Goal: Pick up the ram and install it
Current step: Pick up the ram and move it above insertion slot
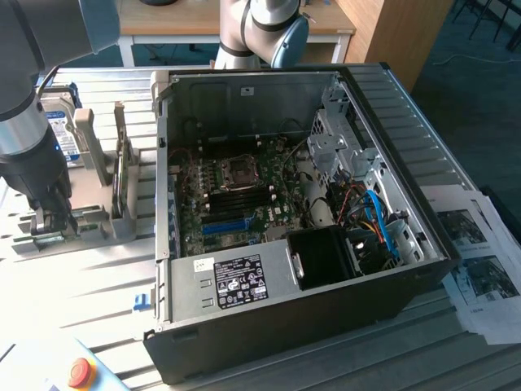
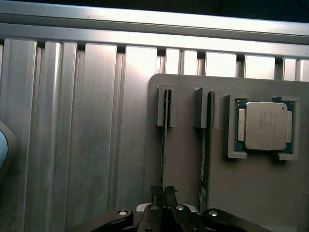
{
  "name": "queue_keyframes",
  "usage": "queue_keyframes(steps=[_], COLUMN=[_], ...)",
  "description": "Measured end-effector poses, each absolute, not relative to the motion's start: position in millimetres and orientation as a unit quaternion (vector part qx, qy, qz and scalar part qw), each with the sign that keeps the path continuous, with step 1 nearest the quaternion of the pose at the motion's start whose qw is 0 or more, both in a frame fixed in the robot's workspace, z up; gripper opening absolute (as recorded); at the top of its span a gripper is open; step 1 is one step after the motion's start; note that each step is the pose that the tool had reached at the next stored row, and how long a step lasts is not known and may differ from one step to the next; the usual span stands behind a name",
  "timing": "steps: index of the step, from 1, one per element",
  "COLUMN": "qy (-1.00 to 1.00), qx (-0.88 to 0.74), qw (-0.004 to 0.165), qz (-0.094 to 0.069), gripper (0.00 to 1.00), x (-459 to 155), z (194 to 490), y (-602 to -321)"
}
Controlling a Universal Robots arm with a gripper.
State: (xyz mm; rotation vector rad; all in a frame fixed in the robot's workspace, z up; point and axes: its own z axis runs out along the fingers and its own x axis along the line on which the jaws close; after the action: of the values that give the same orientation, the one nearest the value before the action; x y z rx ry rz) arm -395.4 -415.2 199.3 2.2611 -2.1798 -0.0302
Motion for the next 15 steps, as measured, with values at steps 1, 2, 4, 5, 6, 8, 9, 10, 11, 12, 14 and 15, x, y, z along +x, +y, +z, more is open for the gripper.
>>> queue_keyframes(steps=[1, 2, 4, 5, 6, 8, 9, 10, 11, 12, 14, 15], qy=[-0.694, -0.694, -0.694, -0.694, -0.694, -0.694, -0.694, -0.694, -0.694, -0.694, -0.694, -0.694], qx=[0.72, 0.72, 0.72, 0.72, 0.72, 0.72, 0.72, 0.72, 0.72, 0.72, 0.72, 0.72], qw=[0.0, 0.0, 0.001, 0.001, 0.001, 0.001, 0.001, 0.001, 0.001, 0.001, 0.001, 0.001], qz=[-0.01, -0.01, -0.01, -0.01, -0.01, -0.01, -0.01, -0.01, -0.01, -0.01, -0.01, -0.01], gripper=[0.12, 0.12, 0.12, 0.12, 0.12, 0.12, 0.12, 0.12, 0.12, 0.12, 0.12, 0.12], x=[-395.4, -395.4, -395.4, -395.4, -395.4, -395.4, -395.4, -395.4, -395.4, -395.4, -395.4, -395.4], z=[199.6, 199.9, 200.9, 201.5, 202.1, 203.5, 204.4, 205.2, 206.0, 206.9, 208.8, 209.9], y=[-415.2, -415.2, -415.2, -415.2, -415.2, -415.2, -415.2, -415.2, -415.2, -415.2, -415.2, -415.2])
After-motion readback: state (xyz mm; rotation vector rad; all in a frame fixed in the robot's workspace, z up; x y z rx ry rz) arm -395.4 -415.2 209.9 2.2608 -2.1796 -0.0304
